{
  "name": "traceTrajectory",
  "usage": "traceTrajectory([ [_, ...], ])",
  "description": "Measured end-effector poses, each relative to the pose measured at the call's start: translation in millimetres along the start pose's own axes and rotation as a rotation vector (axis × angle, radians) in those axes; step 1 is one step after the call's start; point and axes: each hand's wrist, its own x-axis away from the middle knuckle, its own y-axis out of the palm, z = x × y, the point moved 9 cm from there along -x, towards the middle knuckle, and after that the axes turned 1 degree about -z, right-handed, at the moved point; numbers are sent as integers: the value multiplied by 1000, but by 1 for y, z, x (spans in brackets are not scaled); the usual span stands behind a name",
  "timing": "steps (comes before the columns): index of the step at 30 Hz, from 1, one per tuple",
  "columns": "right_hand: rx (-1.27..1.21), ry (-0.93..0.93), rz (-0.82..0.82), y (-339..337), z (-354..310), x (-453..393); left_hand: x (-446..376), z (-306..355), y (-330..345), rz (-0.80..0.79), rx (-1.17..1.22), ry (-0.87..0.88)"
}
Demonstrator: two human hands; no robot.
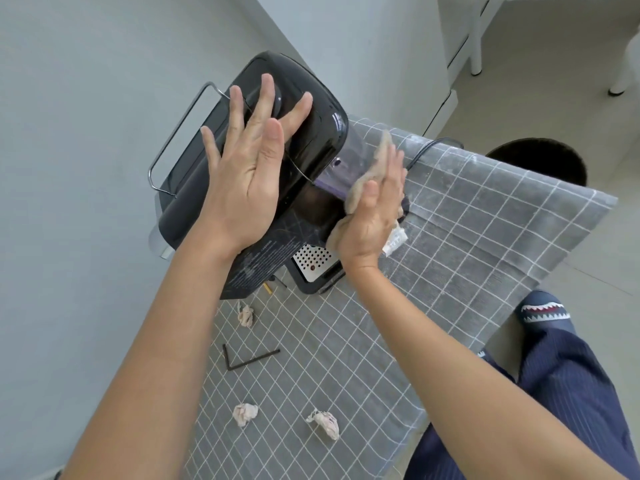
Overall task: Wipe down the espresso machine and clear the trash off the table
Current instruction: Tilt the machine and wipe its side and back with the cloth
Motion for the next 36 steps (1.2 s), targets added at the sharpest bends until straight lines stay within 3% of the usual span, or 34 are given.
traceTrajectory([
  [3,-4,275,43,-7,48,19,1,1,0,2,6,3],
  [5,-20,316,-67,2,50,53,1,1,0,4,11,1],
  [9,25,-14,-234,27,-16,89,1,0,-1,-6,13,8],
  [13,80,-328,-111,23,-67,30,1,-2,1,-12,28,16],
  [15,61,-231,-22,12,-50,1,1,-2,0,-9,38,11],
  [20,25,309,123,-12,56,18,2,0,1,-6,54,6],
  [22,-6,284,36,-1,49,44,2,0,0,-5,57,0],
  [25,46,22,-136,23,-12,76,2,1,0,-8,49,6],
  [30,29,-278,-76,18,-73,21,1,1,0,-7,48,14],
  [33,-78,-253,-36,6,-60,-18,0,2,0,-4,51,-2],
  [36,-34,31,46,-6,6,-13,2,3,0,-7,61,1],
])
